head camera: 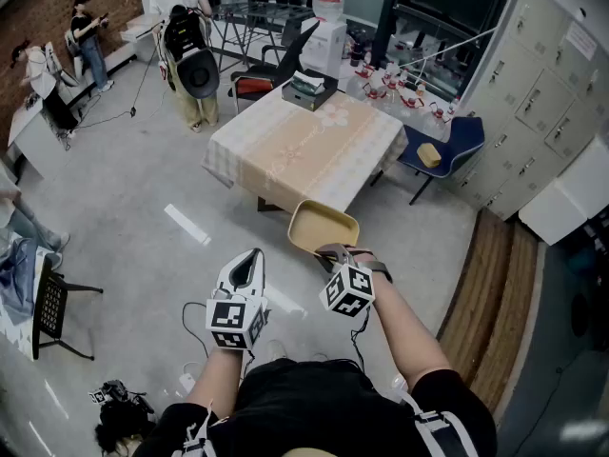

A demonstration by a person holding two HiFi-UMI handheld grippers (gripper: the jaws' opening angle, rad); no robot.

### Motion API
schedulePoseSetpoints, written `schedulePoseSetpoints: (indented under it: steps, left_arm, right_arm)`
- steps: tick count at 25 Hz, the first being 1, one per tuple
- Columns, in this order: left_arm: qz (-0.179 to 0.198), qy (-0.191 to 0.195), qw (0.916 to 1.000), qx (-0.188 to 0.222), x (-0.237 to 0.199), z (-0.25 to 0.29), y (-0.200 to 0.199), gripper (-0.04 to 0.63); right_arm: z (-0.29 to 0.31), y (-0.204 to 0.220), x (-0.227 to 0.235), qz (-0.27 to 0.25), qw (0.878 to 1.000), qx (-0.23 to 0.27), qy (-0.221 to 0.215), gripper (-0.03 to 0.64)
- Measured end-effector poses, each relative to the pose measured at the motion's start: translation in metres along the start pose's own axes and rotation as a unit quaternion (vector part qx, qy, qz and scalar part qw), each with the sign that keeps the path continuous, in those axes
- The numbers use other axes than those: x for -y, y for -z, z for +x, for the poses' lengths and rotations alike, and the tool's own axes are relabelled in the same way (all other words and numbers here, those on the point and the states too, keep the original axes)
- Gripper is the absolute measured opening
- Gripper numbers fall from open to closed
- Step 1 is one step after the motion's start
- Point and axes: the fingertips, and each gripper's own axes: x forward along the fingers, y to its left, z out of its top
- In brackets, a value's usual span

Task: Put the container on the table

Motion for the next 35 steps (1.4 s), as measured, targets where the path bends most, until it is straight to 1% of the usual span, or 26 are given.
schedulePoseSetpoints:
  steps: [6,12,23,26,31,35]
  left_arm:
    - [0.002,0.002,1.0,0.002,0.002,-0.011,0.0,0.014]
    - [0.006,0.006,0.9999,0.008,-0.004,-0.006,-0.007,0.014]
    - [0.012,0.044,0.9988,0.016,-0.055,0.012,-0.011,0.014]
    - [0.011,0.052,0.9985,0.017,-0.066,0.018,-0.015,0.014]
    - [0.014,0.059,0.9981,0.012,-0.077,0.041,-0.015,0.014]
    - [0.019,0.051,0.9985,0.01,-0.086,0.066,-0.017,0.014]
  right_arm:
    - [-0.004,-0.003,-0.008,-0.001,1.0,-0.002,0.001,0.021]
    - [0.003,-0.006,-0.003,0.008,1.0,-0.005,0.005,0.021]
    - [0.034,-0.036,0.013,0.025,0.999,-0.025,0.041,0.021]
    - [0.043,-0.042,0.017,0.037,0.998,-0.028,0.038,0.021]
    - [0.064,-0.038,0.037,0.043,0.998,-0.035,0.042,0.021]
    - [0.087,-0.031,0.063,0.038,0.998,-0.033,0.039,0.021]
